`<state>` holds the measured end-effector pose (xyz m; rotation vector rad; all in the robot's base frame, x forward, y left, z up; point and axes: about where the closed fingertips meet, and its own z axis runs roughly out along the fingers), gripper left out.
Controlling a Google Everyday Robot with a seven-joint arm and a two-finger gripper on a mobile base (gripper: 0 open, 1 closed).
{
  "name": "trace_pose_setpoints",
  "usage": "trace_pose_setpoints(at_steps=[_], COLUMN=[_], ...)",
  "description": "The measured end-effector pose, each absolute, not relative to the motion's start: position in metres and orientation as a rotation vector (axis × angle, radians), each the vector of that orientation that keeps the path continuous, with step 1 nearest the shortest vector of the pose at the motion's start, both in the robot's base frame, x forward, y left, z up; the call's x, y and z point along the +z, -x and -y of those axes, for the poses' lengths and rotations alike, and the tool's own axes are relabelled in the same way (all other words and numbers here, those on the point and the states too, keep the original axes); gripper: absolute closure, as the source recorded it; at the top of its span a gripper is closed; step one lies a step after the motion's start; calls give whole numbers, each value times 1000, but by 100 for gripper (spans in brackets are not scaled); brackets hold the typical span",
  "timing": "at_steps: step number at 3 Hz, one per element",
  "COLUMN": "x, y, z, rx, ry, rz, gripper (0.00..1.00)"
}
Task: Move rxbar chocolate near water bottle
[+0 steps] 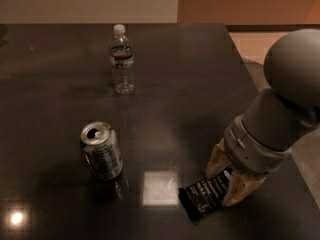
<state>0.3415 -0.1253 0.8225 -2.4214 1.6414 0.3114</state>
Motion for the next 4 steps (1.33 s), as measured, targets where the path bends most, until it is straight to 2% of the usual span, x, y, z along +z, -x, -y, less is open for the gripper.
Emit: trace_pose_setpoints(at_steps=[1,2,4], x=[824,838,871], y=[-342,-358,-427], z=[125,129,119], rx=[311,291,268], ry=[2421,2371,2242], rz=[-1642,-1696,-1802], gripper=[88,100,100])
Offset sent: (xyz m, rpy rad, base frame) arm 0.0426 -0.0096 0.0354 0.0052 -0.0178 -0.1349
